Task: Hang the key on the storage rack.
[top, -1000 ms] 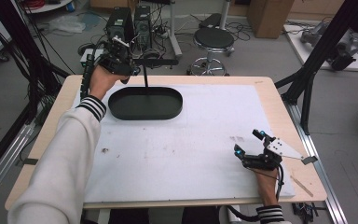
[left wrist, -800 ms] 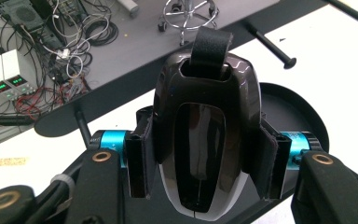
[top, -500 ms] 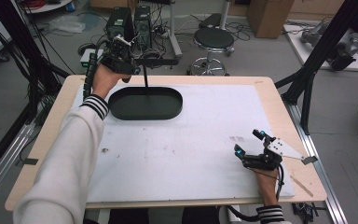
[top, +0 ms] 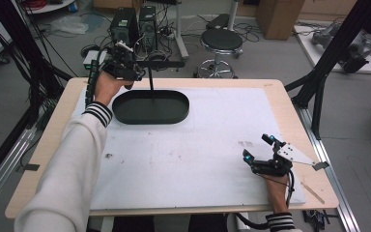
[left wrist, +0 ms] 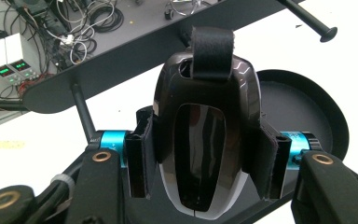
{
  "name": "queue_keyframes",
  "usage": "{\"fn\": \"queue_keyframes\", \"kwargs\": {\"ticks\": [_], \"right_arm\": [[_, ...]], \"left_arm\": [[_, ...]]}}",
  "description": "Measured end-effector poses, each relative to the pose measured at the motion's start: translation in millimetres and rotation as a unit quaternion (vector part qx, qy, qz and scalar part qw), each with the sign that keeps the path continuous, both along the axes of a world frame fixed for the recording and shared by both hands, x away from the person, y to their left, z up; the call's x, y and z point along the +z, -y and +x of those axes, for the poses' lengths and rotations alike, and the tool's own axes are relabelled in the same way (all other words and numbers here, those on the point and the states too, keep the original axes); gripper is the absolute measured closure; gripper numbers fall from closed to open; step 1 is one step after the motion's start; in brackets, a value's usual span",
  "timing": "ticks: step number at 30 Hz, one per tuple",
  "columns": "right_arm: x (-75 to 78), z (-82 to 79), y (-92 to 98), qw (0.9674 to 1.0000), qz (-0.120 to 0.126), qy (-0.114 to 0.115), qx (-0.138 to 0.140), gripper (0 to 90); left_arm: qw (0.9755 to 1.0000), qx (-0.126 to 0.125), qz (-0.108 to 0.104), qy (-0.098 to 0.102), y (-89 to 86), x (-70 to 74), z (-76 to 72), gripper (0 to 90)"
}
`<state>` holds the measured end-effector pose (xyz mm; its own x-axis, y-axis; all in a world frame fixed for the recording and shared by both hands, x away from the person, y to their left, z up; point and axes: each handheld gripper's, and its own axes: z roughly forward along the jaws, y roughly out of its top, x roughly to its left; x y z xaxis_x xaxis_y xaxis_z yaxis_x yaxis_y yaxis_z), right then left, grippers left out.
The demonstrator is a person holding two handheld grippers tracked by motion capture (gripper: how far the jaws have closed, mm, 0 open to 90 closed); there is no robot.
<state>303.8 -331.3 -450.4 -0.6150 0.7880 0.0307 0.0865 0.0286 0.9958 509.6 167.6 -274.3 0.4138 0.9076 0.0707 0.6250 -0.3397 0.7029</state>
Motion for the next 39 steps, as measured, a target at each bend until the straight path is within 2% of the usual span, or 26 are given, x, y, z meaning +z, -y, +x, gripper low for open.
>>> {"fn": "queue_keyframes", "kwargs": {"ticks": [10,17,21,23,27,31,39], "right_arm": [[-0.1,0.0,0.1,1.0000,0.002,-0.001,0.000,0.5],[-0.1,0.6,0.4,1.0000,0.001,0.003,0.000,0.5],[0.0,0.1,0.1,1.0000,0.001,0.000,0.000,0.5],[0.0,0.5,0.3,1.0000,0.001,-0.001,0.001,0.5],[-0.1,0.6,0.4,1.0000,0.001,0.001,0.001,0.5],[-0.1,0.2,-0.2,1.0000,0.002,-0.003,0.001,0.5],[-0.1,0.0,-0.4,1.0000,0.002,-0.002,-0.001,0.5]], "left_arm": [[0.9999,0.002,0.006,-0.015,2.6,-6.8,1.6,49.7],[0.9996,0.017,-0.001,-0.023,-5.1,-16.3,0.5,49.7],[0.9993,0.020,0.001,-0.031,-7.8,-24.8,0.0,49.7],[0.9993,0.021,-0.005,-0.031,-8.4,-30.8,-0.5,49.7],[0.9990,0.022,-0.010,-0.037,-7.9,-48.4,0.4,49.7],[0.9991,0.021,-0.015,-0.035,-9.6,-62.2,-1.1,49.7],[0.9995,0.021,-0.018,-0.017,-10.1,-67.5,-0.7,49.6]]}}
